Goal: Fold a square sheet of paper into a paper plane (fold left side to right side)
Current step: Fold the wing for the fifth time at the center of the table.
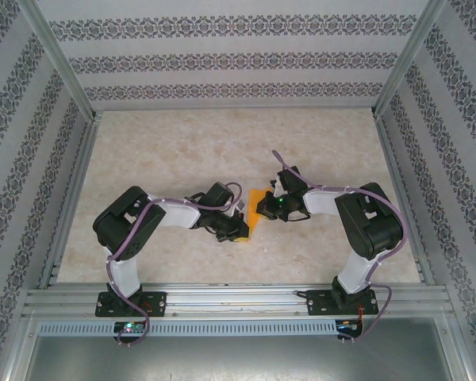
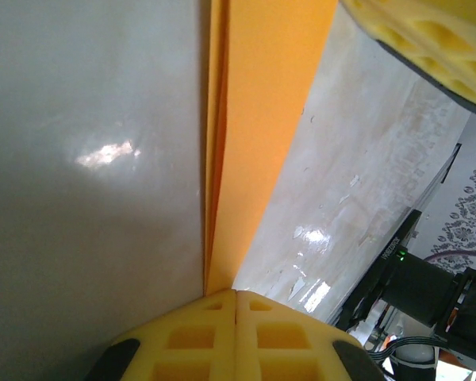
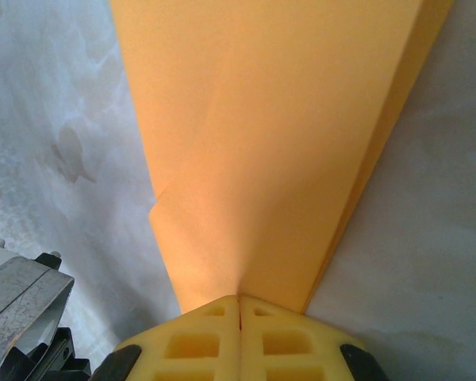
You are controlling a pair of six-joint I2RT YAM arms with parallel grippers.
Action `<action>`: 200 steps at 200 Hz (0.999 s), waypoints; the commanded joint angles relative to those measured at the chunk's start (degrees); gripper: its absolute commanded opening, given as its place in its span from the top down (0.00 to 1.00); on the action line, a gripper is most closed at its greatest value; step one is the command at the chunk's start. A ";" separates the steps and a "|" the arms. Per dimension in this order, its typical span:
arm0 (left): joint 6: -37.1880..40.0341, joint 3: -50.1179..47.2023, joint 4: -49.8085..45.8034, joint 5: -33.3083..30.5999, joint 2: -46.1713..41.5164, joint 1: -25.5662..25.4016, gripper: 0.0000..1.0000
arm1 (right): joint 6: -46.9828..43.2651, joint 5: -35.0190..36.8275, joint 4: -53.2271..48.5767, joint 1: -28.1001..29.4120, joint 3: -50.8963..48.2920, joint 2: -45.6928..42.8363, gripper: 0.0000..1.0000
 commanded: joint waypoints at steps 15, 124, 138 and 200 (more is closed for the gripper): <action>0.66 -2.20 -6.30 -1.19 -1.87 -0.68 0.99 | -1.08 7.60 -8.63 0.14 -2.63 4.65 1.00; 2.04 1.89 -8.68 -2.66 -8.30 1.25 0.99 | -1.17 7.69 -8.98 0.08 -2.45 4.54 1.00; 2.20 3.12 -8.70 -2.18 -7.91 1.25 1.00 | -1.15 7.73 -8.98 0.09 -2.52 4.61 1.00; 2.85 8.80 -6.15 0.93 -0.50 1.16 1.00 | -1.00 7.60 -8.99 0.16 -2.45 4.76 1.00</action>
